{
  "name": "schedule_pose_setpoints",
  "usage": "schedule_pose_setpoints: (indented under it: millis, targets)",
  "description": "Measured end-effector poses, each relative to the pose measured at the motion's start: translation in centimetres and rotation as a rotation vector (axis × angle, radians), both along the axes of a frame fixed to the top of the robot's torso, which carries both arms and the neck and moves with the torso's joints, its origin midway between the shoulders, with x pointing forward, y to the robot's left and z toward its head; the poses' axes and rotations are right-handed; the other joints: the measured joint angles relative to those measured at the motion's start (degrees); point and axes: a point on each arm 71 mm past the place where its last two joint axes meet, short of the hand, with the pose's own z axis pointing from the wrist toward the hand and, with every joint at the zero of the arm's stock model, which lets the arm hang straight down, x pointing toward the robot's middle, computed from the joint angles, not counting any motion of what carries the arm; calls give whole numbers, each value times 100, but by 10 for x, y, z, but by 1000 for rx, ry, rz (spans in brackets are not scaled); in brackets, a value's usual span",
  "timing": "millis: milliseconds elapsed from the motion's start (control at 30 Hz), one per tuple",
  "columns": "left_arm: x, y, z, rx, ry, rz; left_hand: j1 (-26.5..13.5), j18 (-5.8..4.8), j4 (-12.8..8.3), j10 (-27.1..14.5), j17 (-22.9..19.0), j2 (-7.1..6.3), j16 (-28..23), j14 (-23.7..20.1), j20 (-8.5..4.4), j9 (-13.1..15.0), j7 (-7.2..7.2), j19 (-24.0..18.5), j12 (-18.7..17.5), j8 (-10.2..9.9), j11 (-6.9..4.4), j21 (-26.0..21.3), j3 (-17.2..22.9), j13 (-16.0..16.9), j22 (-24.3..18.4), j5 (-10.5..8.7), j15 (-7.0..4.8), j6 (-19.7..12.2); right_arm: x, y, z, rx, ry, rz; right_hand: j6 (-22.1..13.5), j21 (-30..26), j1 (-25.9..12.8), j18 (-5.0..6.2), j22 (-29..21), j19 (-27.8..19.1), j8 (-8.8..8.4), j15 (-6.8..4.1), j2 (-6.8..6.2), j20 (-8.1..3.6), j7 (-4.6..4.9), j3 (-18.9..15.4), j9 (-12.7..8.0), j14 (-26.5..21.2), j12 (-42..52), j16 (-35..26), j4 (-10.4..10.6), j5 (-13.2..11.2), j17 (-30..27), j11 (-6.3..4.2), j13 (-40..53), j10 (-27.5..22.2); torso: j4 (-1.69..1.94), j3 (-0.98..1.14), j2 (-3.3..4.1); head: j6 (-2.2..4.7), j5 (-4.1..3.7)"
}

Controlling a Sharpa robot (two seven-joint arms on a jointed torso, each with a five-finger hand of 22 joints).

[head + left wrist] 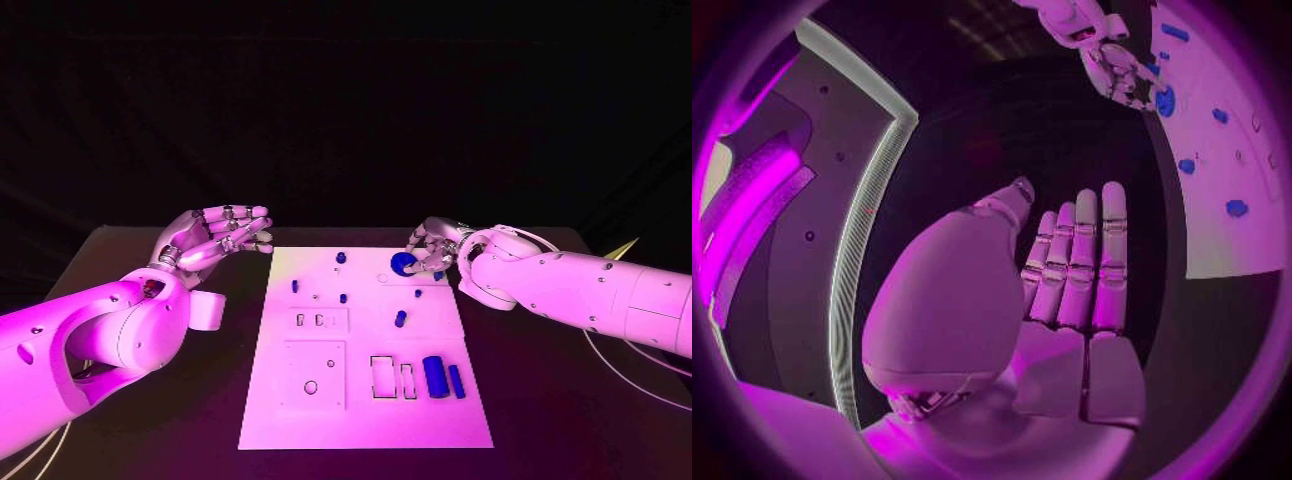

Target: Assemble the parts on the task board

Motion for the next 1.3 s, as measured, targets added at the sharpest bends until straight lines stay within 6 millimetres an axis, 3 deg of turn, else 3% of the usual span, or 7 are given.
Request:
schedule_pose_setpoints:
  millis: [133,500,700,1067,1300]
  targets:
    - [0,0,0,1,0,1,0,0,0,0,0,0,0,0,0,0,0,0,0,0,0,0,0,0,0,0,0,0,0,1,-1,2,3,0,111,-3,80,0,0,0,0,0,80,0,-35,189,-12,0,0,23,37,0,0,0,0,0,0,3,-4,-10,1]
    - [0,1,0,2,1,2,0,0,0,0,5,0,0,0,20,6,0,-20,0,0,0,24,0,0,-1,0,0,0,1,3,-2,6,3,1,428,-3,106,0,4,0,-59,-14,105,0,-94,868,-158,14,0,23,40,-32,-1,-18,-1,-19,0,4,-10,-9,-1]
    - [0,2,0,3,2,3,0,0,0,0,4,0,0,0,20,5,0,-20,0,0,0,24,0,0,-1,0,0,0,0,5,-2,0,-9,7,501,-4,86,0,4,-22,-87,-44,87,-22,-68,1145,-194,1,0,23,0,-32,-1,-58,-1,-17,-4,5,-12,-10,1]
    - [0,2,0,4,3,4,0,0,0,0,4,0,0,0,20,4,0,-20,0,0,0,23,0,0,-1,0,0,0,-10,13,1,-3,-83,25,556,-4,-100,0,3,1,-66,-64,20,-44,-57,1286,-194,21,0,22,15,-21,-2,-78,-2,3,-10,7,-16,36,5]
    - [0,3,0,4,3,4,0,0,0,0,13,0,0,0,20,4,0,-20,0,0,0,23,0,0,10,0,0,0,-20,32,17,15,-158,68,557,-4,-145,0,3,1,-66,-63,6,-44,-57,1286,-195,21,0,22,14,-21,-2,-78,-2,3,-13,6,-16,77,6]
